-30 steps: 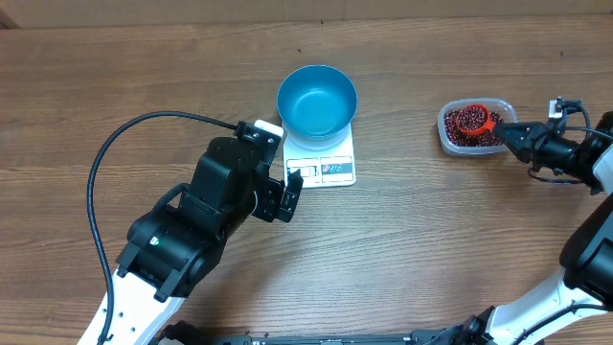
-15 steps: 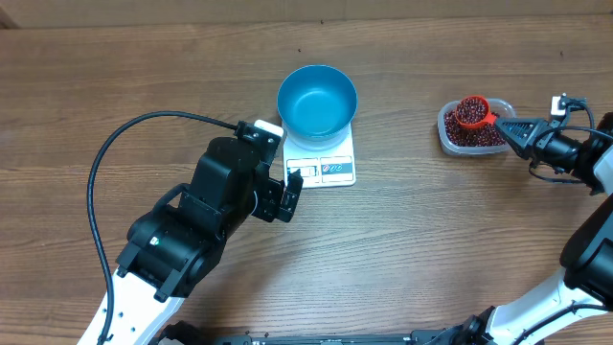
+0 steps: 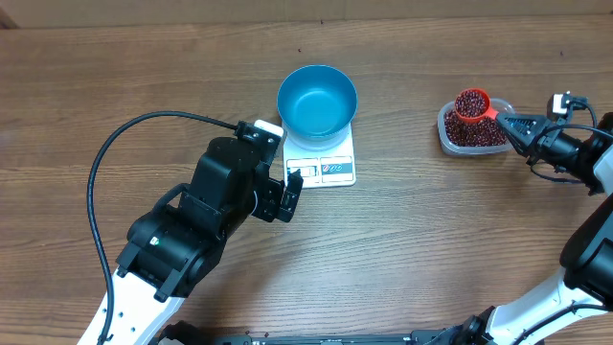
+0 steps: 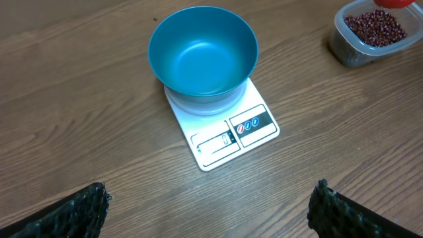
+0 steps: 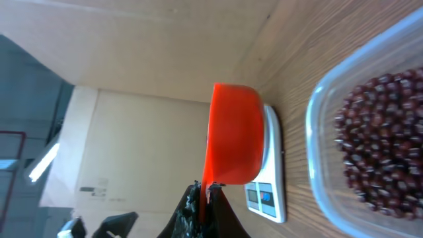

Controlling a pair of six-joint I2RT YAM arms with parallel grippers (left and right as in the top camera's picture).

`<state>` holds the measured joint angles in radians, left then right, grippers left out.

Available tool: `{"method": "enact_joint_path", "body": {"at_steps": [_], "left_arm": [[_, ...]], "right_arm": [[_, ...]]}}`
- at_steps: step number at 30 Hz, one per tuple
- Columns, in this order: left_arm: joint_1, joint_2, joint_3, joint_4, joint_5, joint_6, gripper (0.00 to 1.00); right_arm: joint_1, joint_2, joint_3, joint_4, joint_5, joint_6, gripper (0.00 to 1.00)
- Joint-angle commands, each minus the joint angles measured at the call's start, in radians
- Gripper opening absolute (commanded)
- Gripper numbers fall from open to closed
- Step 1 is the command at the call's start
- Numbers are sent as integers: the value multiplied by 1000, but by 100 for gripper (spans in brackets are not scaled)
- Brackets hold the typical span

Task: Scoop item into bowl and weigh 150g on scale
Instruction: 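Lift the bean-filled scoop out of the tub with the right gripper, then carry the filled scoop left over the teal bowl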

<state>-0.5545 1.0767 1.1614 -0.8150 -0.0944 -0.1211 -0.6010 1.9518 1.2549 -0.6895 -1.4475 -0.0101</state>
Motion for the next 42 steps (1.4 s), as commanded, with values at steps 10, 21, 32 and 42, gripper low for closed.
{"method": "enact_joint_path", "body": {"at_steps": [10, 21, 32, 42], "left_arm": [[5, 3, 13, 3, -13, -2, 99], [5, 3, 13, 3, -13, -2, 100], [5, 3, 13, 3, -13, -2, 99], [5, 3, 13, 3, -13, -2, 99]], "right_arm": [[183, -1, 9, 30, -81, 45, 4], [375, -1, 9, 223, -79, 227, 4], [533, -1, 9, 576, 24, 562, 4], [661, -1, 9, 721, 180, 635, 4]]}}
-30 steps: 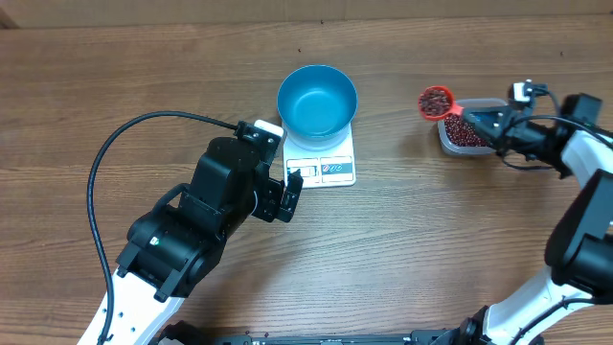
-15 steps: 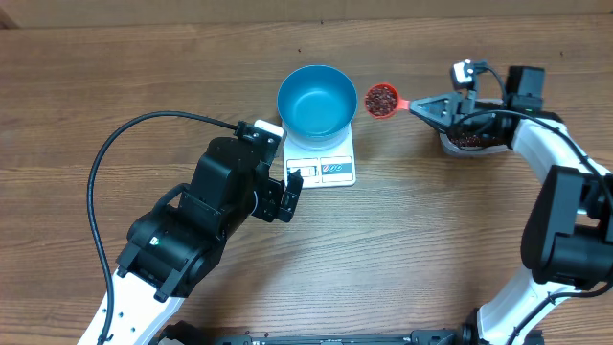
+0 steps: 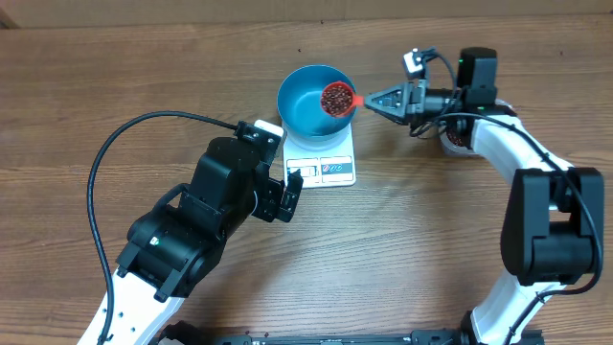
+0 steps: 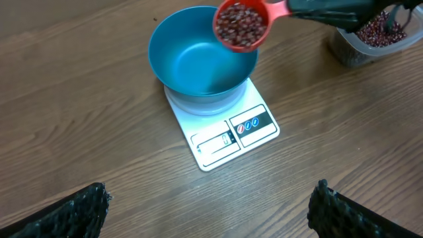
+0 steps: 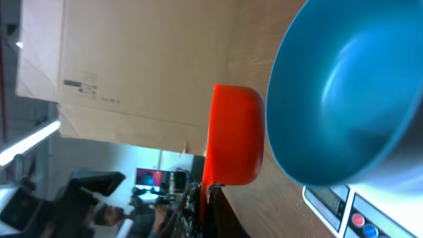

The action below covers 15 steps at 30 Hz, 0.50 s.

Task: Scoop item into bowl and weigh 150g on scale
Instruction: 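Carry the filled scoop left over the teal bowl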

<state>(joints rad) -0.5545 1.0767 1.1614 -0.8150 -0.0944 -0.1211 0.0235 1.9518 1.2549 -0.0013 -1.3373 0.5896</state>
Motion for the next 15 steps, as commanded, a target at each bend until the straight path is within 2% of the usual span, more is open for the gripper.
{"method": "enact_joint_path", "body": {"at_steps": [1, 4, 15], "left_arm": [[5, 3, 13, 3, -13, -2, 99], [5, 3, 12, 3, -13, -2, 100], [5, 3, 12, 3, -13, -2, 99]], "right_arm": [[46, -1, 9, 44, 85, 35, 4], [78, -1, 9, 85, 166, 17, 4], [117, -1, 9, 124, 414, -231, 4]]}}
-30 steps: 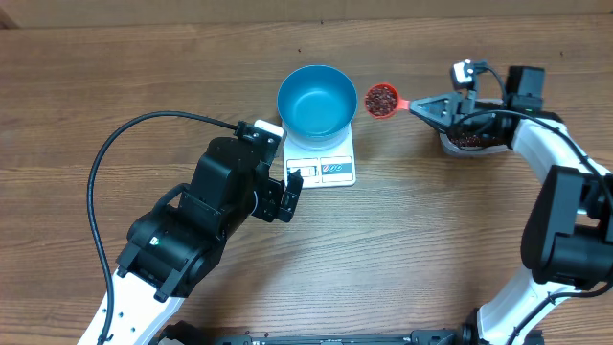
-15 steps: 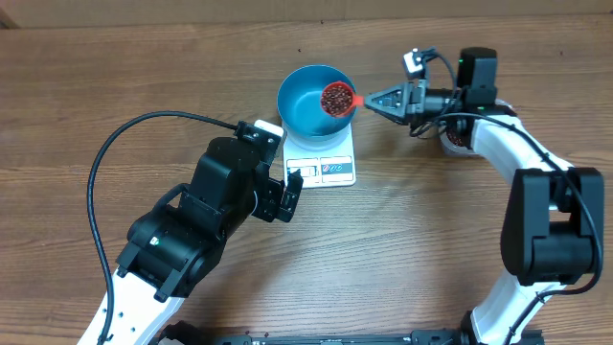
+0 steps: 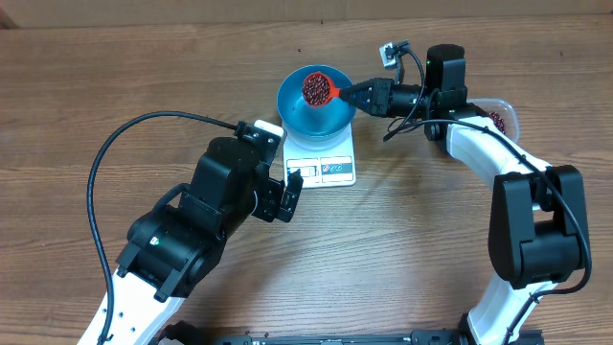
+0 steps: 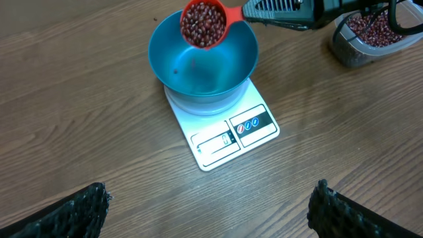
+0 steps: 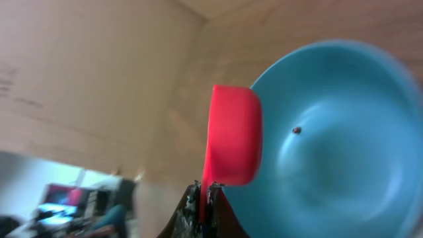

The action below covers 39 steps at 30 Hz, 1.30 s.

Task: Scoop item into bowl and weigh 150g on scale
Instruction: 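Carry the filled scoop left over the teal bowl, then tip the red scoop with the right gripper to pour beans into bowl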

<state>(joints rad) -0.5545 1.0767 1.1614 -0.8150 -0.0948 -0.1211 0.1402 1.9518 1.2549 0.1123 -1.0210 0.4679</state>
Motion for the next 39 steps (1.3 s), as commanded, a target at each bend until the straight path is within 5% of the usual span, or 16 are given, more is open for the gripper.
{"method": "enact_joint_path", "body": {"at_steps": [1, 17, 22, 27, 39], "left_arm": [[5, 3, 13, 3, -13, -2, 100], [5, 3, 13, 3, -13, -2, 100], [5, 3, 13, 3, -13, -2, 100], [5, 3, 13, 3, -13, -2, 100], [5, 3, 13, 3, -13, -2, 99]], "right_arm": [[0, -1, 9, 10, 98, -140, 4], [0, -1, 9, -6, 97, -816, 4], [0, -1, 9, -56, 97, -1184, 4], [0, -1, 9, -53, 97, -1308, 4], [0, -1, 9, -8, 97, -1315, 4]]}}
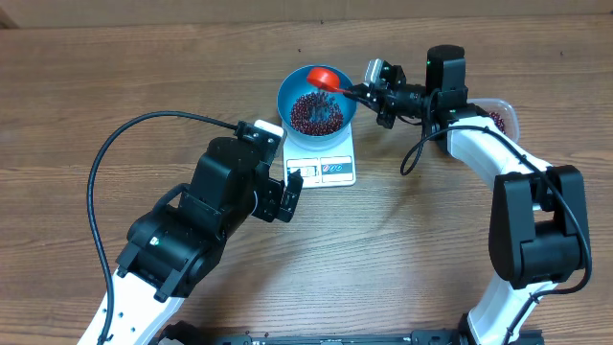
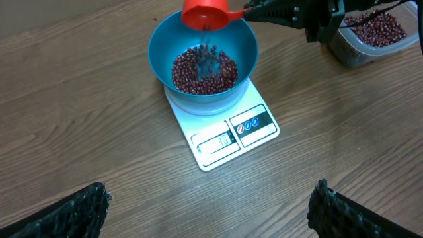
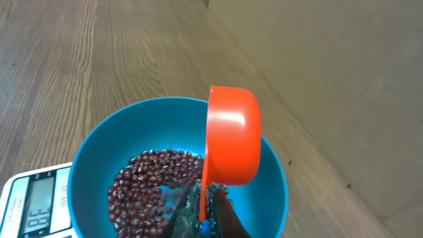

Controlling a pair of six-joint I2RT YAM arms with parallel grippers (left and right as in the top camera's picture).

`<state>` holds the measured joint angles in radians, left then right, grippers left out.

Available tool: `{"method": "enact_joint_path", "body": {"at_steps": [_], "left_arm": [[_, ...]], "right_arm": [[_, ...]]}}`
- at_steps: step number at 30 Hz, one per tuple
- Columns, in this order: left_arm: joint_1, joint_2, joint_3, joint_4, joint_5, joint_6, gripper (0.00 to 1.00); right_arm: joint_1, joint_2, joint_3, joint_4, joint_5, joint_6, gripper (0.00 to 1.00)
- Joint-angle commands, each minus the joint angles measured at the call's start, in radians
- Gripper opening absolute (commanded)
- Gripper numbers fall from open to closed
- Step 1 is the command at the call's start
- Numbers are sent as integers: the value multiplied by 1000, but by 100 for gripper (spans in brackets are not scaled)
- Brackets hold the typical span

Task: Scoop item into bowl and weigh 150g on scale
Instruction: 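Tip the red scoop with the right gripper to pour beans into bowl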

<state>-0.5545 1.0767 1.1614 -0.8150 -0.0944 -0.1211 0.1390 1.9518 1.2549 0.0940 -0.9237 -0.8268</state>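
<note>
A blue bowl (image 1: 318,113) stands on the white scale (image 1: 324,169) and holds a heap of red beans (image 2: 203,68). My right gripper (image 3: 206,215) is shut on the handle of the orange scoop (image 3: 232,134), which is tipped over above the bowl's far rim with beans falling from it. The scale's display (image 3: 36,201) is lit. At the far right sits the clear tub of beans (image 2: 374,32). My left gripper (image 2: 210,201) is open, hovering over bare wood in front of the scale with nothing between its fingers.
The left arm's black body (image 1: 220,201) and its cable (image 1: 115,153) lie front left of the scale. A cardboard wall (image 3: 344,73) runs behind the table. One or two stray beans (image 3: 289,163) lie on the wood beyond the bowl.
The scoop was level and full over the bowl, with one bean in the bowl; now it is tipped over and a heap of beans lies in the bowl. My left gripper has not moved.
My right gripper held the full scoop over the tub at the far right while the bowl was empty. Then the full scoop was at the bowl's right rim, then over the bowl's middle. Now it is turned over and its beans are in the bowl.
</note>
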Motion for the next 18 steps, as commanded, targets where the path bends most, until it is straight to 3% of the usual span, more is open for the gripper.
{"method": "enact_joint_path", "body": {"at_steps": [1, 8, 18], "left_arm": [[5, 3, 13, 3, -13, -2, 100], [5, 3, 13, 3, -13, -2, 100], [5, 3, 12, 3, -13, -2, 100]], "right_arm": [[1, -1, 9, 14, 0, -20, 4], [1, -1, 9, 17, -1, -5, 4], [0, -100, 9, 17, 4, 270, 4]]}}
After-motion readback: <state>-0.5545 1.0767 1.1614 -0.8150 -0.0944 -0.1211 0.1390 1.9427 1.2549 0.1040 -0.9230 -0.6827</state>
